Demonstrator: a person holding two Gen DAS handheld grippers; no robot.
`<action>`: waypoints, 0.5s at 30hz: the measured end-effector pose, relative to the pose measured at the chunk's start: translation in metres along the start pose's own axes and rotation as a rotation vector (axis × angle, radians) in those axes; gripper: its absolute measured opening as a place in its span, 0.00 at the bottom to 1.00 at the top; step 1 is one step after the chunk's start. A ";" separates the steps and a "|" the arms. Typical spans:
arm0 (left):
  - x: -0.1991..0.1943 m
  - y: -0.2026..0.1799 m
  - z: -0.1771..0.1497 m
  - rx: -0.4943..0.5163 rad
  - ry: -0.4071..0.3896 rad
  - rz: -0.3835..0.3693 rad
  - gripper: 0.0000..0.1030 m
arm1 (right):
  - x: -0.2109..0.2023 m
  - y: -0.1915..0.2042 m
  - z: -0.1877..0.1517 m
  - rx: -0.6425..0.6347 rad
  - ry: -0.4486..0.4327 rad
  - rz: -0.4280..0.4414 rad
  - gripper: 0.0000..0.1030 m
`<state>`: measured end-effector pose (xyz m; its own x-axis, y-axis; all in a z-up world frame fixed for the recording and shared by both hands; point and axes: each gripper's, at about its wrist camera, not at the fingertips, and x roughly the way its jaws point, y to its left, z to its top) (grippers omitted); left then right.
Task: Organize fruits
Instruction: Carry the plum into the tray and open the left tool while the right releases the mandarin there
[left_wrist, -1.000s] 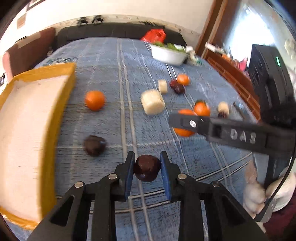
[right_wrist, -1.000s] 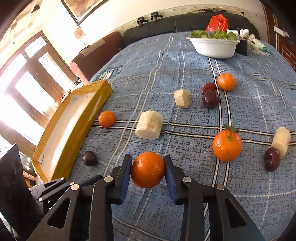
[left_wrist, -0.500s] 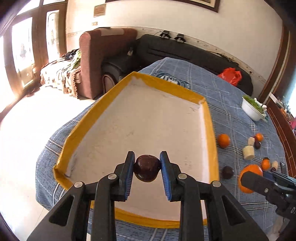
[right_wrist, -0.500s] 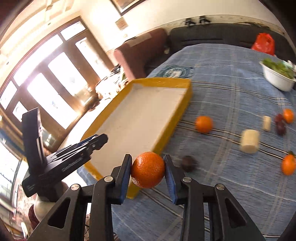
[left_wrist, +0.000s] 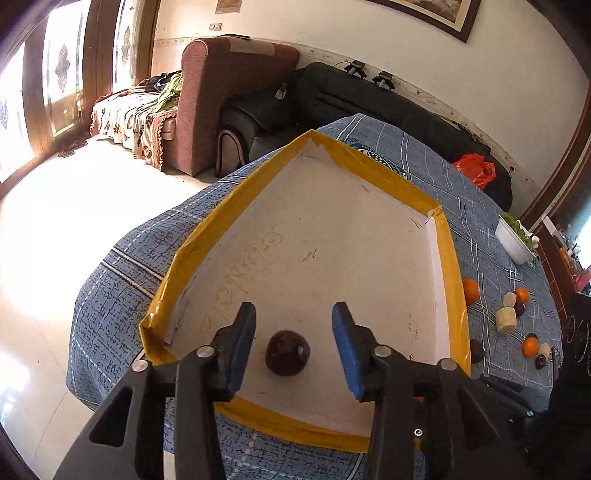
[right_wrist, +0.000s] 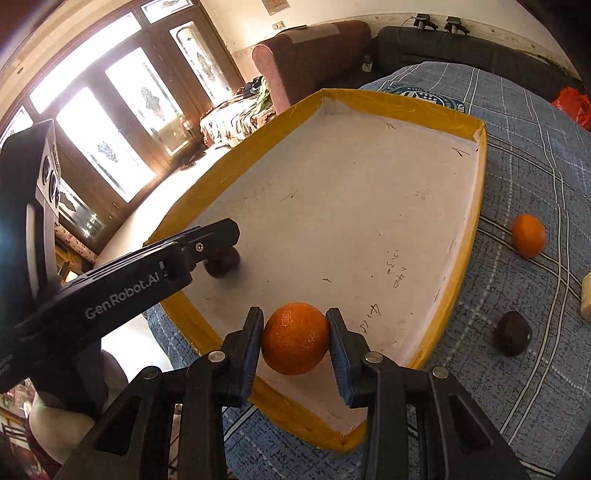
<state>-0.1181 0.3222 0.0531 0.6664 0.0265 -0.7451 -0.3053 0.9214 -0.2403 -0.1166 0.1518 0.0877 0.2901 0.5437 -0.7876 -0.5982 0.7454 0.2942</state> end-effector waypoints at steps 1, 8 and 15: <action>-0.002 0.000 0.000 -0.001 -0.006 0.001 0.47 | 0.000 0.002 0.000 -0.009 -0.004 -0.006 0.39; -0.022 -0.002 0.001 -0.012 -0.045 -0.005 0.59 | -0.022 0.008 -0.003 -0.015 -0.043 -0.002 0.39; -0.040 -0.035 -0.003 0.053 -0.078 -0.041 0.64 | -0.081 -0.043 -0.027 0.076 -0.136 -0.027 0.46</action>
<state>-0.1363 0.2876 0.0893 0.7290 0.0161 -0.6844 -0.2413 0.9416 -0.2350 -0.1347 0.0656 0.1244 0.4067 0.5668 -0.7165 -0.5323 0.7844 0.3183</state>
